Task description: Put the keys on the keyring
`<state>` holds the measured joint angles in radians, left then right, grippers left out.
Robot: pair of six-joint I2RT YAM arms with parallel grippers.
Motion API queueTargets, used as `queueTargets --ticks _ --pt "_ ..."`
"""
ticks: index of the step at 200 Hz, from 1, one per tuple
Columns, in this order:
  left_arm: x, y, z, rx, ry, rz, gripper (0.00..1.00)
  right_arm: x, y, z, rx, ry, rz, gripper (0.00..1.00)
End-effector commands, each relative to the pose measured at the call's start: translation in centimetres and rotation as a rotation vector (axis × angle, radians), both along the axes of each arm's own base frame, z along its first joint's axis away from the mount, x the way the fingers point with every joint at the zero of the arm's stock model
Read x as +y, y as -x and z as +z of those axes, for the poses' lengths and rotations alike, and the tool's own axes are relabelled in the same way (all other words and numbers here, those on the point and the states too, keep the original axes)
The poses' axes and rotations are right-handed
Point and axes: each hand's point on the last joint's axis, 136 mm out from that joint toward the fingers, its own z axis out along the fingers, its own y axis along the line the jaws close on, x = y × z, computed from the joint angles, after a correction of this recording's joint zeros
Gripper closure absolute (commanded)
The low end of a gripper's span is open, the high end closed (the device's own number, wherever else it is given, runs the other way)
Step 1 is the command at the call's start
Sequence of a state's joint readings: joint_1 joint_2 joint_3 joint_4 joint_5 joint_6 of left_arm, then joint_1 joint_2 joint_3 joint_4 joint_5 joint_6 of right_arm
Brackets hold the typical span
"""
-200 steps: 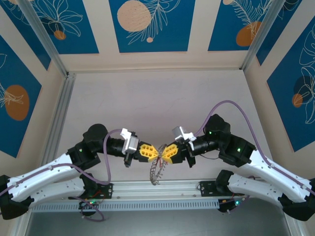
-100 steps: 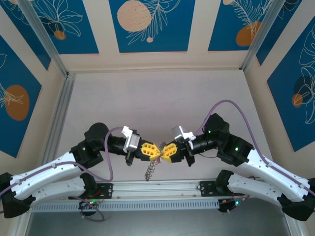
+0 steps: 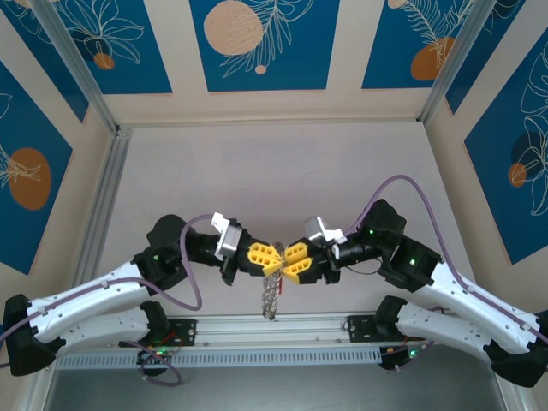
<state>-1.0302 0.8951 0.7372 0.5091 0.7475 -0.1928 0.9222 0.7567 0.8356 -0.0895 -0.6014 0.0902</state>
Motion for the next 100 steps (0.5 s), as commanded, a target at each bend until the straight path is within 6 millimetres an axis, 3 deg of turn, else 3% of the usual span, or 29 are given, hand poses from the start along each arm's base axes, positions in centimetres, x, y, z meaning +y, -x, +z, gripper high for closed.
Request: queueTargets --ticks 1,35,64,100 --pt "0.9 -0.4 2.0 -0.034 0.071 0.062 1.00 -0.2 -1.3 -0.1 -0.007 -0.005 -0.094 0.71" --pt "1.5 -1.6 1.6 -0.031 0.052 0.147 1.00 -2.0 -2.7 -0.9 -0.023 0.030 -0.286 0.67" --pt "1.4 -1.7 1.4 -0.024 0.044 0.137 1.00 -3.5 -3.0 -0.3 -0.068 0.013 -0.377 0.62" --pt "1.2 -1.7 1.1 -0.009 0.049 0.120 1.00 -2.4 -2.6 1.4 -0.104 -0.030 -0.342 0.64"
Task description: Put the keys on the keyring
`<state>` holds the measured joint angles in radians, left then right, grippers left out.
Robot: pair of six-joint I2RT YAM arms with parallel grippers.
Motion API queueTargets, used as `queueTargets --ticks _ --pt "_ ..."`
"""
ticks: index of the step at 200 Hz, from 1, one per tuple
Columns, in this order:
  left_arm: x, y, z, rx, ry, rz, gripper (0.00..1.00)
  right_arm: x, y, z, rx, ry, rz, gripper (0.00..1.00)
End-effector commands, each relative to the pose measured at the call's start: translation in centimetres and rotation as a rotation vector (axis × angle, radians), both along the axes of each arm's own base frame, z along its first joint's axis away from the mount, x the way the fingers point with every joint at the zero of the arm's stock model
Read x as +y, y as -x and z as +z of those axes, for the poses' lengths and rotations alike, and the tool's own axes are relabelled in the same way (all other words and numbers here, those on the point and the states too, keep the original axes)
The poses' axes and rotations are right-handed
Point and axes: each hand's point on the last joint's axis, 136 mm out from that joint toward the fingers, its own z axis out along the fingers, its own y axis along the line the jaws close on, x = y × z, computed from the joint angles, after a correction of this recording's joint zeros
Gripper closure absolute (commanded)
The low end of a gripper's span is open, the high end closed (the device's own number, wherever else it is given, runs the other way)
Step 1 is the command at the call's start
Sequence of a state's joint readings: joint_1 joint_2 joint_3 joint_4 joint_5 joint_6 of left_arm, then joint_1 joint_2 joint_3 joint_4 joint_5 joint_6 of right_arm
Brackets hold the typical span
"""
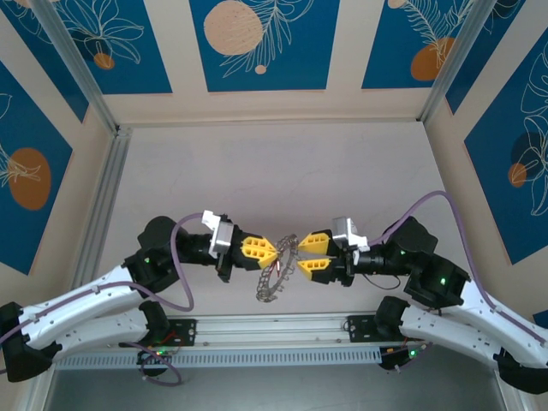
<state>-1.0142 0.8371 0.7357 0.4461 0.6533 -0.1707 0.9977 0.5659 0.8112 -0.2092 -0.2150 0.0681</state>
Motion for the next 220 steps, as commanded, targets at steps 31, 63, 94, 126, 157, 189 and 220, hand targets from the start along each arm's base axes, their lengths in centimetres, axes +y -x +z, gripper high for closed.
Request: queueTargets --ticks 31,63,94,126,157,189,220 --pt "0.2 -0.5 0.6 -0.004 0.048 0.017 1.00 2.3 -0.3 1.7 -0.063 -0.017 0.004 0.67" --pt "0.1 -0.4 0.4 -0.006 0.051 0.007 1.00 3.1 0.7 2.2 -0.096 -0.058 0.055 0.67" --pt "0.1 -0.4 0.2 -0.008 0.054 0.005 1.00 3.2 1.0 2.1 -0.110 -0.062 0.063 0.68" --pt "0.2 -0.5 0.2 -0.007 0.057 0.005 1.00 3.3 0.9 2.1 -0.118 -0.064 0.058 0.70" --pt "0.3 -0.3 0.4 -0.007 0.066 -0.005 1.00 3.2 0.6 1.9 -0.123 -0.064 0.039 0.75" --pt "0.5 -0.1 0.8 -0.017 0.077 -0.011 1.00 3.0 0.2 0.9 -0.114 -0.018 0.012 0.71" --pt "0.6 0.0 1.0 -0.022 0.080 -0.014 1.00 2.1 -0.1 -0.1 -0.111 0.031 -0.027 0.67"
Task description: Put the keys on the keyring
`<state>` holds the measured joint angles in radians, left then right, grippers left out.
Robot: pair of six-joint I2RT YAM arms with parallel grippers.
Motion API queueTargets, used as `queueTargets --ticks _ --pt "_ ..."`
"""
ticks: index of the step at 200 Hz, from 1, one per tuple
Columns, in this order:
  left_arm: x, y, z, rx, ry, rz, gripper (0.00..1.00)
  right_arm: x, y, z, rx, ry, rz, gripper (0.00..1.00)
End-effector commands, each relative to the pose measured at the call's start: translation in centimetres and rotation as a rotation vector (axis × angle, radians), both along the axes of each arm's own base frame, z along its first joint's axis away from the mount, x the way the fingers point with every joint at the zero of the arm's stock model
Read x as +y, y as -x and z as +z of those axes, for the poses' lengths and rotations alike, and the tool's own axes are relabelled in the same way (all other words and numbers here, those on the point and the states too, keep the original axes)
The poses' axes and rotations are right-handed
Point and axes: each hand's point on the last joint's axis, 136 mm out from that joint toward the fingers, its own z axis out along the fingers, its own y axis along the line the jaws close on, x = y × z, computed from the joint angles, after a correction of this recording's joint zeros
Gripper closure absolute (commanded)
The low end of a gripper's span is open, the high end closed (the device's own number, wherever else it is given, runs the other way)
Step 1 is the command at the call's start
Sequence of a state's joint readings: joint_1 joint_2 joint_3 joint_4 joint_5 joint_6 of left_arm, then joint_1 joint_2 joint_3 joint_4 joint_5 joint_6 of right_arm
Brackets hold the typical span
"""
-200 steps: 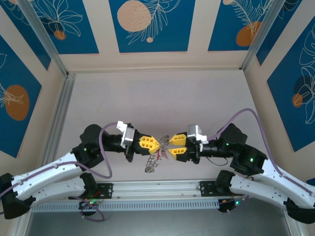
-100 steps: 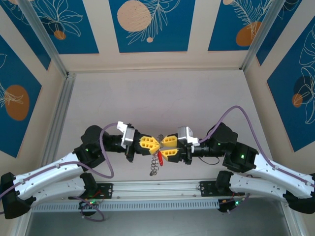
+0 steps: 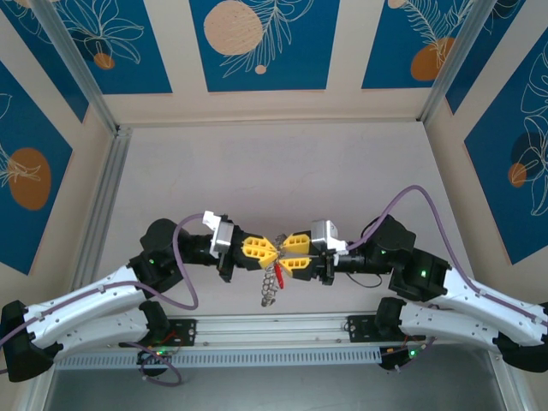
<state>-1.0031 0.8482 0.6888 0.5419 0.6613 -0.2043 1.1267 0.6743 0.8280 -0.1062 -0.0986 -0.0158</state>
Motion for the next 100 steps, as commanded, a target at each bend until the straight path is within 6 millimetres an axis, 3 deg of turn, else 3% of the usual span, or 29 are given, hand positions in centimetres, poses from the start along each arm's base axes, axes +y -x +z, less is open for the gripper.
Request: queueTargets --ticks 1,21,47,68,100 --pt "0.7 0.3 1.5 -0.033 0.054 -0.009 1.00 -0.9 -0.3 -0.7 -0.019 0.030 -0.047 0.67" --pt "0.7 0.3 1.7 -0.031 0.061 -0.012 1.00 -1.7 -0.6 -0.6 -0.030 0.028 -0.083 0.67" --pt "0.6 0.3 1.7 -0.027 0.059 -0.021 1.00 -2.1 0.0 0.9 -0.057 -0.034 -0.060 0.66" --pt "0.4 0.3 1.7 -0.025 0.062 -0.026 1.00 -1.5 0.4 1.7 -0.075 -0.070 -0.026 0.66" --pt "0.4 0.3 1.9 -0.024 0.064 -0.027 1.00 -0.4 0.3 1.5 -0.070 -0.061 0.000 0.67"
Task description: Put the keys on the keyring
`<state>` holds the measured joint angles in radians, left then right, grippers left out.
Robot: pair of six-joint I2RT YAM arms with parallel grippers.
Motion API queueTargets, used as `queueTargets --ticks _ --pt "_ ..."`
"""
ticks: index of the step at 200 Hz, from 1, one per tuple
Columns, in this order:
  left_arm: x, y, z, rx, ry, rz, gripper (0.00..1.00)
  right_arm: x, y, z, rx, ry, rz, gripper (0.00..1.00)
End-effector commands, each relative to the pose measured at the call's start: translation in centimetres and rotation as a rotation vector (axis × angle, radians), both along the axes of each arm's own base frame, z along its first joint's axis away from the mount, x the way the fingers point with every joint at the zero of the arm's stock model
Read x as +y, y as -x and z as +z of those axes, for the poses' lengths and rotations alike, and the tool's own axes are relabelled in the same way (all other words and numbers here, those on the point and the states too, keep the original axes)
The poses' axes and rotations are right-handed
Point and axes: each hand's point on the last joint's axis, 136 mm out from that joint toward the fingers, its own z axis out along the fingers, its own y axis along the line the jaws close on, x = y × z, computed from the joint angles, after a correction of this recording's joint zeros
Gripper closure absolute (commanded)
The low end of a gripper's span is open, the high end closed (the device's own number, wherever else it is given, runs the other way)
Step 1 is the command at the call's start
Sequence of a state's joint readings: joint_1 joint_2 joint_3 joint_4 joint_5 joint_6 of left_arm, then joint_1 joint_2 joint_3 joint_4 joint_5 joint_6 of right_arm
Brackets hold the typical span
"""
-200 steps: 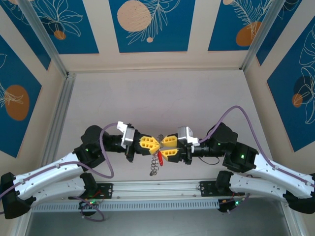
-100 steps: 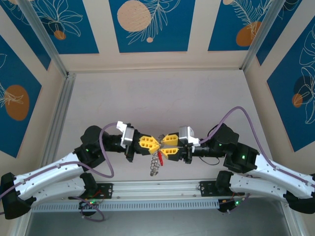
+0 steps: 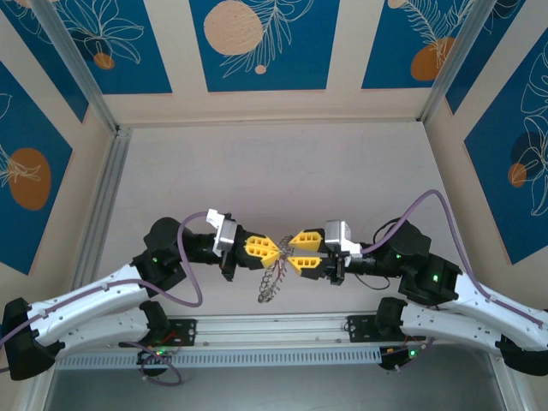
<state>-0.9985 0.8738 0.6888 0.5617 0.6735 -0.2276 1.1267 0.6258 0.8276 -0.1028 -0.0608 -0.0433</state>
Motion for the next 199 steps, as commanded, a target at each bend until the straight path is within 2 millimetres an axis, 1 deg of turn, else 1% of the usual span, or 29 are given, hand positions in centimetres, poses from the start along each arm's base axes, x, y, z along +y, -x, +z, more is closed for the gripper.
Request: queueTargets --ticks 1,32,46,99,116,138,149,169,177,188,199 --pt "0.9 0.6 2.2 -0.046 0.074 -0.015 1.00 0.9 0.4 0.1 -0.021 -0.015 0.038 0.67" --pt "1.0 0.6 2.2 -0.049 0.074 -0.011 1.00 1.2 0.3 -0.6 -0.006 0.005 0.039 0.69" --pt "1.1 0.6 2.3 -0.050 0.076 -0.009 1.00 1.2 0.1 -0.7 -0.003 0.008 0.034 0.73" --pt "1.3 0.8 2.7 -0.053 0.084 -0.013 1.00 1.1 -0.2 -0.8 0.013 0.030 0.014 1.00" --pt "1.3 0.8 2.7 -0.055 0.069 -0.010 1.00 0.8 -0.3 -0.7 0.018 0.048 -0.001 1.00" --pt "1.2 0.4 1.8 -0.063 -0.017 0.024 1.00 0.3 -0.6 -0.3 0.020 0.074 -0.021 1.00" --pt "1.4 0.3 1.7 -0.074 -0.053 0.043 0.92 0.2 -0.7 -0.1 0.017 0.088 -0.028 1.00" --pt "2.0 -0.3 1.1 -0.098 -0.156 0.123 0.70 0.0 -1.5 0.1 0.011 0.120 -0.073 1.00" --pt "2.5 -0.9 0.8 -0.114 -0.205 0.171 0.67 -0.1 -2.1 0.0 0.007 0.139 -0.104 1.00" --pt "3.0 -1.7 0.5 -0.128 -0.273 0.234 0.67 -0.1 -2.6 -0.3 0.000 0.179 -0.126 1.00" --pt "3.4 -2.0 0.6 -0.147 -0.317 0.264 0.66 0.1 -3.0 -0.6 -0.005 0.217 -0.139 1.00"
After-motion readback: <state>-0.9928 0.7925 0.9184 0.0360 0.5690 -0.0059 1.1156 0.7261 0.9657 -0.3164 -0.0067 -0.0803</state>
